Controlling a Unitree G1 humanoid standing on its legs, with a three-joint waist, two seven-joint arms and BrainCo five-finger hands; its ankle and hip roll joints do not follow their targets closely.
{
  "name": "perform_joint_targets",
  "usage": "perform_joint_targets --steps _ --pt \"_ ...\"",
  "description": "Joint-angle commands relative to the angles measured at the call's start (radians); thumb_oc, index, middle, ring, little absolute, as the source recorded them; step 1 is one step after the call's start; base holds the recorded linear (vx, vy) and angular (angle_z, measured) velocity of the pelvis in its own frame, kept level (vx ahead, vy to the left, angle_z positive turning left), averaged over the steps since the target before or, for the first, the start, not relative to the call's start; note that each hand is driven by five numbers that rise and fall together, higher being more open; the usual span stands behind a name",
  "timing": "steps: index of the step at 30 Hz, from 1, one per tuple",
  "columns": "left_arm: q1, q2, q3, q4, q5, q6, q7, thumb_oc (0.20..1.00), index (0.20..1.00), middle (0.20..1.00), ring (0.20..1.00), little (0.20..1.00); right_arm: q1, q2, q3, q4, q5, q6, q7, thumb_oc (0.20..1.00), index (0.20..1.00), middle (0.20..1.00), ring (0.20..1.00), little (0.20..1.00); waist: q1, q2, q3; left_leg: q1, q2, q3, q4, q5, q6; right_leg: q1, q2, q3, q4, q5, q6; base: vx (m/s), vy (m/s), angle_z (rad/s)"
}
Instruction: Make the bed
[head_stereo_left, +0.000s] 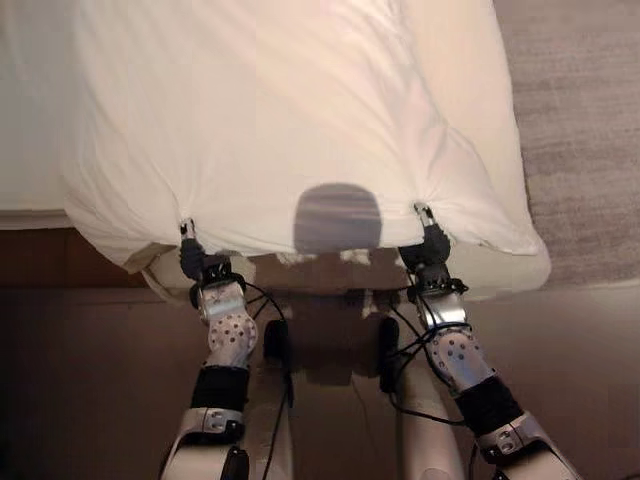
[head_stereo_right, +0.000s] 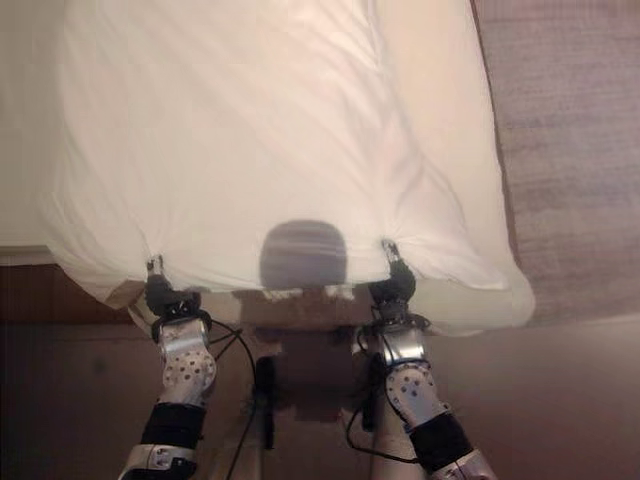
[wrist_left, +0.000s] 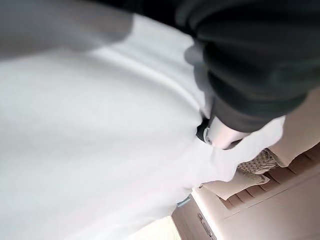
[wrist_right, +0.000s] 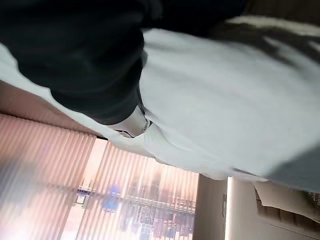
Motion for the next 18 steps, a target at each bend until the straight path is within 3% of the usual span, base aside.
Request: perform_joint_targets --steps 1,3,4,5,6,7,8,9,10,11,12,13,14,16,18 --pt "0.066 0.072 0.119 -0.084 0.069 -0.152 -0.004 0.2 0.2 0.2 0.2 0.2 0.101 -0.057 -0.227 -0.072 -0.031 -0.138 0.003 0.2 0.2 0.2 0.2 0.2 -0.012 -0.012 -0.067 0.01 0.118 -0.054 -0.152 0.208 -0.033 0.034 0.072 0.027 -0.128 0.027 0.047 0.01 0.343 0.07" --pt "0.067 0.074 0.115 -0.085 0.072 -0.152 -0.003 0.2 0.2 0.2 0.2 0.2 0.103 -0.06 -0.236 -0.059 -0.033 -0.144 -0.007 0.2 0.2 0.2 0.2 0.2 -0.012 -0.006 -0.072 0.024 0.139 -0.048 -0.203 0.222 -0.04 0.026 0.06 0.036 -0.106 0.022 0.059 0.01 0.27 -0.03" --pt "0.061 0.083 0.105 -0.098 0.063 -0.152 -0.018 0.2 0.2 0.2 0.2 0.2 0.111 -0.062 -0.261 -0.039 -0.032 -0.161 -0.017 0.2 0.2 0.2 0.2 0.2 -0.013 0.001 -0.08 0.031 0.169 -0.013 -0.258 0.235 -0.052 0.017 0.023 0.038 -0.09 0.017 0.083 0.0 0.482 0.06" --pt "0.059 0.09 0.104 -0.105 0.062 -0.152 -0.023 0.2 0.2 0.2 0.2 0.2 0.115 -0.058 -0.267 -0.033 -0.039 -0.17 -0.025 0.2 0.2 0.2 0.2 0.2 -0.007 0.0 -0.083 0.032 0.163 -0.033 -0.246 0.224 -0.052 0.014 0.012 0.047 -0.094 0.031 0.098 -0.04 0.808 0.31" --pt "0.059 0.091 0.088 -0.103 0.044 -0.155 -0.04 0.2 0.2 0.2 0.2 0.2 0.128 -0.051 -0.275 -0.024 -0.038 -0.17 -0.026 0.2 0.2 0.2 0.2 0.2 -0.02 -0.009 -0.077 -0.008 0.118 0.011 -0.096 0.093 -0.022 0.03 -0.047 0.058 -0.128 0.084 0.141 -0.05 0.523 0.33" --pt "0.058 0.092 0.087 -0.102 0.043 -0.155 -0.041 0.2 0.2 0.2 0.2 0.2 0.127 -0.05 -0.276 -0.024 -0.037 -0.17 -0.026 0.2 0.2 0.2 0.2 0.2 -0.019 -0.011 -0.078 -0.019 0.114 0.01 -0.081 0.088 -0.019 0.028 -0.049 0.06 -0.133 0.091 0.144 0.0 0.845 0.33" --pt "0.05 0.084 0.045 -0.087 0.028 -0.156 -0.056 0.2 0.2 0.2 0.2 0.2 0.131 -0.047 -0.276 -0.015 -0.03 -0.157 -0.022 0.2 0.2 0.2 0.2 0.2 -0.021 -0.026 -0.075 -0.085 -0.007 0.028 0.121 -0.06 0.001 0.122 -0.163 0.085 -0.326 0.277 0.201 0.02 0.55 0.16" --pt "0.049 0.085 0.044 -0.086 0.027 -0.156 -0.058 0.2 0.2 0.2 0.2 0.2 0.13 -0.047 -0.278 -0.014 -0.029 -0.156 -0.021 0.2 0.2 0.2 0.2 0.2 -0.021 -0.027 -0.075 -0.096 -0.014 0.028 0.136 -0.063 0.007 0.127 -0.169 0.084 -0.344 0.292 0.207 0.08 1.07 0.23" --pt "0.061 0.1 0.02 -0.088 0.029 -0.142 -0.087 0.2 0.2 0.2 0.2 0.2 0.132 -0.051 -0.275 0.003 -0.044 -0.137 -0.017 0.2 0.2 0.2 0.2 0.2 -0.019 -0.017 -0.076 -0.126 -0.065 0.055 0.204 -0.129 0.037 0.148 -0.246 0.064 -0.466 0.452 0.198 0.02 0.568 0.23" --pt "0.061 0.101 0.02 -0.088 0.028 -0.142 -0.088 0.2 0.2 0.2 0.2 0.2 0.131 -0.05 -0.276 0.004 -0.043 -0.137 -0.016 0.2 0.2 0.2 0.2 0.2 -0.02 -0.019 -0.078 -0.132 -0.069 0.056 0.207 -0.126 0.039 0.148 -0.249 0.064 -0.477 0.463 0.199 0.06 0.83 0.14" --pt "0.07 0.101 0.003 -0.078 0.031 -0.128 -0.094 0.2 0.2 0.2 0.2 0.2 0.12 -0.038 -0.259 0.023 -0.035 -0.132 -0.009 0.2 0.2 0.2 0.2 0.2 -0.007 -0.006 -0.086 -0.126 -0.075 0.085 0.211 -0.162 0.054 0.167 -0.294 0.001 -0.564 0.536 0.207 0.02 0.737 -0.22" --pt "0.067 0.113 -0.019 -0.08 0.054 -0.112 -0.101 0.2 0.2 0.2 0.2 0.2 0.112 -0.038 -0.243 0.028 -0.072 -0.109 -0.003 0.2 0.2 0.2 0.2 0.2 -0.014 0.005 -0.091 -0.117 -0.096 0.107 0.204 -0.161 0.075 0.192 -0.245 -0.026 -0.542 0.434 0.156 0.02 0.728 -0.52" --pt "0.066 0.113 -0.018 -0.081 0.055 -0.111 -0.1 0.2 0.2 0.2 0.2 0.2 0.111 -0.039 -0.243 0.029 -0.072 -0.109 -0.003 0.2 0.2 0.2 0.2 0.2 -0.015 0.003 -0.091 -0.119 -0.099 0.107 0.202 -0.157 0.076 0.187 -0.247 -0.025 -0.538 0.434 0.156 -0.01 0.652 -0.77" --pt "0.066 0.099 -0.039 -0.088 0.064 -0.104 -0.096 0.2 0.2 0.2 0.2 0.2 0.102 -0.018 -0.215 0.055 -0.065 -0.109 -0.006 0.2 0.2 0.2 0.2 0.2 -0.024 0.007 -0.089 -0.095 -0.127 0.122 0.165 -0.145 0.087 0.168 -0.175 -0.031 -0.499 0.35 0.138 -0.01 0.407 -0.61" --pt "0.06 0.087 -0.05 -0.101 0.081 -0.093 -0.089 0.2 0.2 0.2 0.2 0.2 0.105 -0.018 -0.204 0.065 -0.081 -0.103 -0.005 0.2 0.2 0.2 0.2 0.2 -0.036 0.004 -0.081 -0.066 -0.164 0.134 0.111 -0.12 0.096 0.141 -0.06 -0.013 -0.441 0.248 0.105 -0.03 0.36 -0.32"
